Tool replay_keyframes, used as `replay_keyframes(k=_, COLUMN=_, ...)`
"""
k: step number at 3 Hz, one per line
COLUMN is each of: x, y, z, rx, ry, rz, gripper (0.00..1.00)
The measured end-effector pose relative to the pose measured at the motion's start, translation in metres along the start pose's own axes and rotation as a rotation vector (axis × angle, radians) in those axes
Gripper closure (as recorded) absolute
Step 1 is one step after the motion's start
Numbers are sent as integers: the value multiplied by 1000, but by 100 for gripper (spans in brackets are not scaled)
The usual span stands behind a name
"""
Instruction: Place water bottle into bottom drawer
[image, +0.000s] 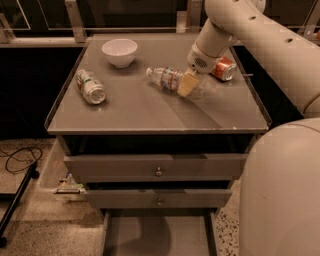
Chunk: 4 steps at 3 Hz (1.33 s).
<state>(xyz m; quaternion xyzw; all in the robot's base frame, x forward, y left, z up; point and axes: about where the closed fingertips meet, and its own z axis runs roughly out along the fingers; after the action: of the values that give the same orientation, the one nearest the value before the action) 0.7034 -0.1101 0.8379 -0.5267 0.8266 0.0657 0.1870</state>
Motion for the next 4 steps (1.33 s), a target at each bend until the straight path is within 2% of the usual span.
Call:
replay_keyframes(k=1, x=14, y=11, z=-3, rx=-39, ry=-30, rz=-23, gripper=100)
replay_keyframes(k=2, x=17, y=12, z=-8, rx=-41, ry=-34, rz=-29, gripper=100)
replay_keyframes(k=3, x=45, y=30, z=-37, rx=-46, ry=-71, rz=-60, gripper=100)
replay_keyframes(k=4, x=90, y=47, z=-75, rx=-38, ry=-108, rz=-68, gripper=100)
